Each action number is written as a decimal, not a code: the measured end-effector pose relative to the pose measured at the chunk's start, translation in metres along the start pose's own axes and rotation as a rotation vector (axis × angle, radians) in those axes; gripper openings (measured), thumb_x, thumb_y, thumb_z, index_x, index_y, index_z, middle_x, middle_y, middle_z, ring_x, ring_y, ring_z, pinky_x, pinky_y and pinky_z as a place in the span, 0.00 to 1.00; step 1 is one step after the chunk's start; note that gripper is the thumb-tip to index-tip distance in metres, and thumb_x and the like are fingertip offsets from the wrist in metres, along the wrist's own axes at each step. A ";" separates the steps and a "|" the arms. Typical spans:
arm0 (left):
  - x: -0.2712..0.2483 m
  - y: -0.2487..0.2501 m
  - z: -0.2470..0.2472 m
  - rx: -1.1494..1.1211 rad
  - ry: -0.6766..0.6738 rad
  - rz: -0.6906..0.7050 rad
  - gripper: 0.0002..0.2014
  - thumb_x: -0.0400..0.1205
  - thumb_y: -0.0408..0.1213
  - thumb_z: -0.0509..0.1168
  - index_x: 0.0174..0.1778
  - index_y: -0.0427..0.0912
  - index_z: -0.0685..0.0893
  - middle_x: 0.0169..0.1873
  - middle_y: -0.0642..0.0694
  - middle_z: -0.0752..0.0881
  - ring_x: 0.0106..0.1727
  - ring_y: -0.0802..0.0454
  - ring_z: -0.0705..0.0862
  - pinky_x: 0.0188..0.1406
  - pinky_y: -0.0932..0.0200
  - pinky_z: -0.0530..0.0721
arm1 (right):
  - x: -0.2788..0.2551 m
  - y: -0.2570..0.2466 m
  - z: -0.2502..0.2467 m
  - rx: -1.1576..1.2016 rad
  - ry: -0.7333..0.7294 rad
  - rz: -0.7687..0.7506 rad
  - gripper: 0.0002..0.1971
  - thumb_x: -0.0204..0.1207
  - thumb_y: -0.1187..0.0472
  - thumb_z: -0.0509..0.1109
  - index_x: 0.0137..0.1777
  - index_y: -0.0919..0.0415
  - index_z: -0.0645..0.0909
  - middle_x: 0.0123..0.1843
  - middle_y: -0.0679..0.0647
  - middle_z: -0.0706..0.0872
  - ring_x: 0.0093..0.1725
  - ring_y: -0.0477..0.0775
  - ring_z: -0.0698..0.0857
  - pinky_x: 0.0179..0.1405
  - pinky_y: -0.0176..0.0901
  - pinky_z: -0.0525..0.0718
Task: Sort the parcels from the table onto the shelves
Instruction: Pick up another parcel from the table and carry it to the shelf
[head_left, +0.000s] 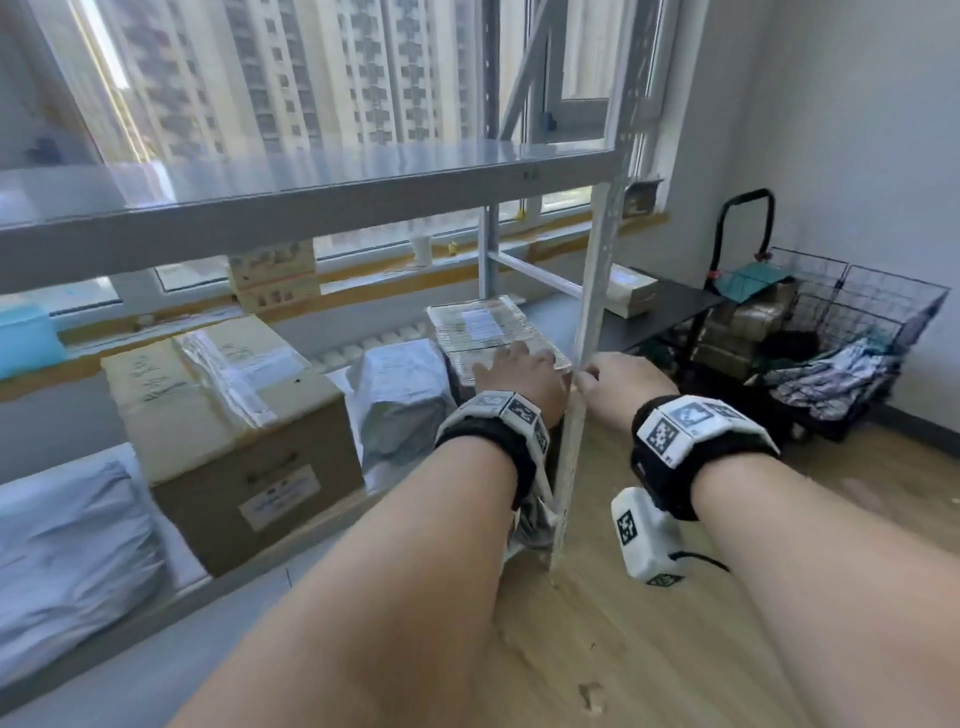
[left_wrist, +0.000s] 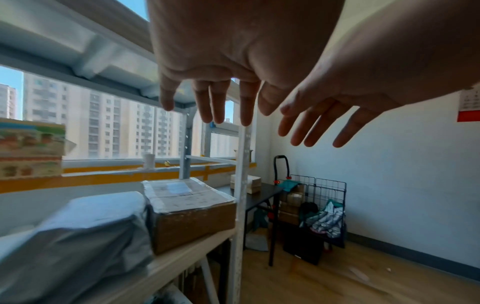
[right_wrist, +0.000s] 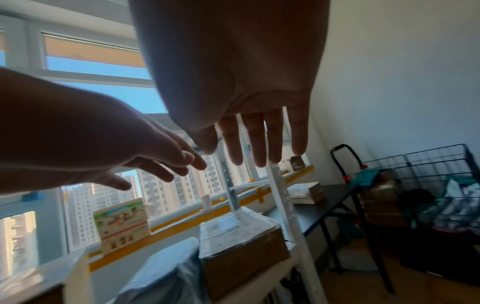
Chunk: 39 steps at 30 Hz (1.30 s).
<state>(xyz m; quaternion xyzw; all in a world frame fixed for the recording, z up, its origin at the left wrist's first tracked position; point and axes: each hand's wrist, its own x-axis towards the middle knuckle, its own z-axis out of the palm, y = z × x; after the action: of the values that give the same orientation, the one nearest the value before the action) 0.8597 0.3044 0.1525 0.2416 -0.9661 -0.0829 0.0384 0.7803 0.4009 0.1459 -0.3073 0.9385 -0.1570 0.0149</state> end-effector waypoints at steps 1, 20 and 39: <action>0.009 0.013 0.009 0.007 -0.020 -0.003 0.23 0.86 0.46 0.54 0.78 0.50 0.71 0.78 0.42 0.69 0.81 0.39 0.64 0.77 0.32 0.63 | 0.004 0.019 0.001 0.003 -0.008 0.017 0.20 0.82 0.49 0.56 0.57 0.61 0.84 0.58 0.62 0.87 0.58 0.64 0.85 0.48 0.49 0.78; 0.287 0.177 0.105 -0.109 -0.114 0.082 0.20 0.88 0.45 0.52 0.74 0.41 0.72 0.72 0.38 0.75 0.75 0.38 0.72 0.69 0.42 0.74 | 0.231 0.245 -0.001 0.000 -0.074 0.231 0.15 0.81 0.50 0.56 0.45 0.58 0.80 0.48 0.58 0.85 0.48 0.61 0.83 0.39 0.47 0.75; 0.578 0.293 0.151 -0.143 -0.096 -0.063 0.19 0.88 0.44 0.53 0.73 0.44 0.72 0.71 0.40 0.75 0.73 0.40 0.73 0.66 0.44 0.74 | 0.511 0.416 -0.028 0.002 -0.062 0.193 0.17 0.82 0.50 0.55 0.53 0.59 0.82 0.53 0.58 0.87 0.52 0.62 0.84 0.46 0.47 0.79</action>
<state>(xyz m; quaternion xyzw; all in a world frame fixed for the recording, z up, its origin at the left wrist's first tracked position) 0.1991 0.3070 0.0765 0.2645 -0.9503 -0.1642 0.0065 0.1247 0.4289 0.0806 -0.2201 0.9627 -0.1459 0.0595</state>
